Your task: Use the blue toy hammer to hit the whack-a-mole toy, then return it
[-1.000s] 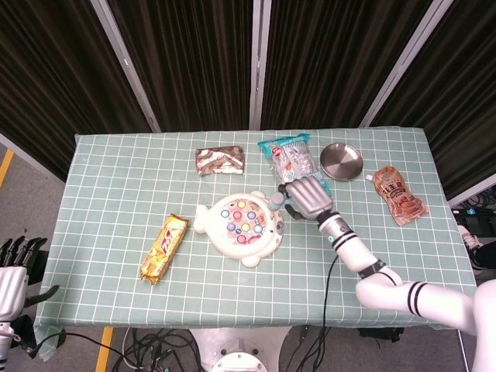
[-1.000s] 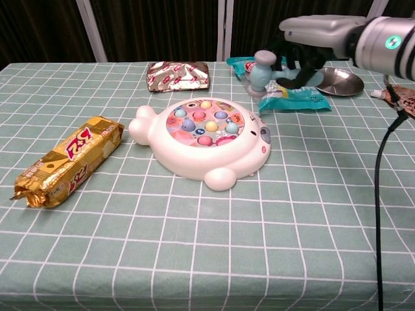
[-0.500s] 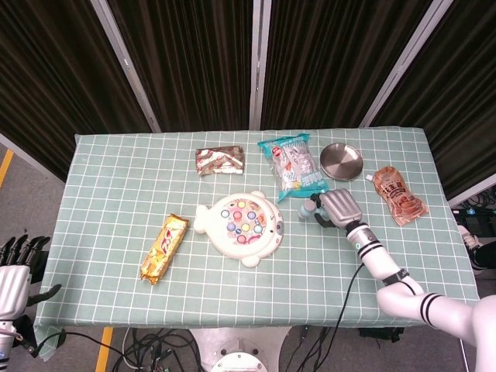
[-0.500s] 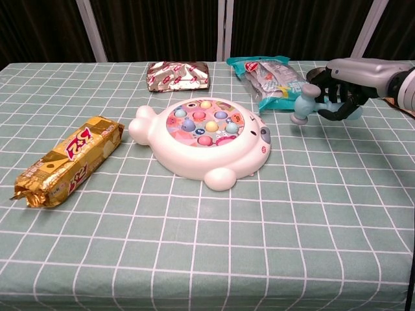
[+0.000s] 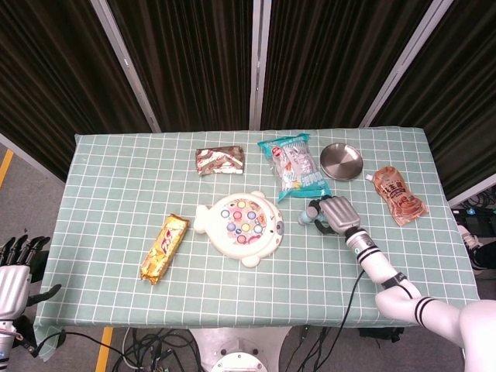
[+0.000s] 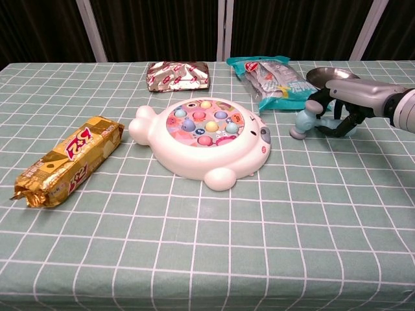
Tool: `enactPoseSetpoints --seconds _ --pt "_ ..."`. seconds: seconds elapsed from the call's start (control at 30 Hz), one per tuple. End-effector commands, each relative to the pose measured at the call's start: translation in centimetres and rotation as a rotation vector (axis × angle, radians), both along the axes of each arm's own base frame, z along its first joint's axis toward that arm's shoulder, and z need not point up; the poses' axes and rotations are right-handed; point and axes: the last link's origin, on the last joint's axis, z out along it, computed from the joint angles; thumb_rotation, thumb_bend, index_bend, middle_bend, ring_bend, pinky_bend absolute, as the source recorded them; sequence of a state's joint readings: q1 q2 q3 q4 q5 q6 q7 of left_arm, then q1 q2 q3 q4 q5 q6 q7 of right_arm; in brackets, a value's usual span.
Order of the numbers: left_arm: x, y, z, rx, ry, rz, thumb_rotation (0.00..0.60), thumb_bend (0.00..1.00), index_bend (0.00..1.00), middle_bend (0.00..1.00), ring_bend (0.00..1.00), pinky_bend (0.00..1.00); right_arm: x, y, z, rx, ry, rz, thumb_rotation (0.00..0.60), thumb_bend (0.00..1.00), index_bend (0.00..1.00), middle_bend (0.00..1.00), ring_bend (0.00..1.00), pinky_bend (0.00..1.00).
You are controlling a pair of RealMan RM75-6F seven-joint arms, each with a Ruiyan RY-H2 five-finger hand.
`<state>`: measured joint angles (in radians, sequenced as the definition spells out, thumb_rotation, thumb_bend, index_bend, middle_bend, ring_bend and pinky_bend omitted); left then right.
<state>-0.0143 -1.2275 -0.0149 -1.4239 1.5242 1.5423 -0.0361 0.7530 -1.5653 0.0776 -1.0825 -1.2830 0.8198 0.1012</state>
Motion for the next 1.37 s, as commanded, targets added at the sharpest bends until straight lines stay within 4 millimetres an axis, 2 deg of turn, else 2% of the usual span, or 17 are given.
enactPoseSetpoints --seconds 0.03,0.23,0.4,0.57,0.67,0.8,0.93,1.03,1.1,1.23,1.37 --pt "0.0 0.0 0.0 -0.002 0.000 0.000 0.600 0.00 0.13 0.14 0.05 0.02 -0.1 0.1 0.0 0.006 0.003 -0.001 0.600 0.48 0.36 0.41 0.24 0.37" --pt "0.0 0.0 0.0 0.001 0.000 0.000 0.600 0.00 0.13 0.14 0.05 0.02 0.0 0.3 0.2 0.005 -0.002 -0.001 0.600 0.48 0.31 0.38 0.21 0.35" --pt "0.0 0.1 0.0 -0.001 0.001 -0.004 0.600 0.00 0.13 0.14 0.05 0.02 -0.3 0.9 1.1 -0.005 -0.007 -0.001 0.600 0.48 0.22 0.34 0.18 0.32" --pt "0.2 0.4 0.0 -0.001 0.003 -0.015 0.600 0.00 0.13 0.14 0.05 0.02 -0.7 2.1 2.7 -0.027 -0.003 0.005 0.600 0.48 0.17 0.31 0.15 0.30" --pt "0.2 0.5 0.0 0.000 0.002 -0.017 0.600 0.00 0.13 0.14 0.05 0.02 -1.5 3.3 4.7 -0.071 -0.004 0.001 0.600 0.48 0.16 0.30 0.14 0.29" --pt "0.3 0.9 -0.2 0.003 0.002 -0.029 0.600 0.00 0.13 0.14 0.05 0.02 -3.5 6.1 8.5 -0.198 -0.002 -0.030 0.600 0.48 0.16 0.29 0.14 0.27" --pt "0.7 1.5 -0.6 0.014 0.004 -0.055 0.600 0.00 0.13 0.14 0.05 0.02 -5.4 10.5 12.3 -0.372 -0.010 -0.065 0.600 0.47 0.15 0.25 0.11 0.23" --pt "0.9 1.9 -0.8 0.025 0.002 -0.069 0.600 0.00 0.13 0.14 0.05 0.02 -6.2 14.0 14.1 -0.452 -0.036 -0.080 0.600 0.47 0.10 0.20 0.07 0.19" --pt "1.1 2.1 -1.1 0.015 0.004 -0.076 0.600 0.00 0.13 0.14 0.05 0.02 -6.6 16.2 15.0 -0.491 -0.049 -0.080 0.600 0.47 0.08 0.18 0.06 0.17" --pt "1.6 2.5 -1.6 -0.013 0.001 -0.086 0.600 0.00 0.13 0.14 0.05 0.02 -6.9 19.1 15.8 -0.537 -0.066 -0.076 0.600 0.47 0.07 0.16 0.04 0.15" --pt "1.9 2.8 -1.7 -0.013 -0.001 -0.094 0.600 0.00 0.13 0.14 0.05 0.02 -6.7 20.4 15.7 -0.520 -0.067 -0.072 0.600 0.47 0.07 0.16 0.04 0.15"
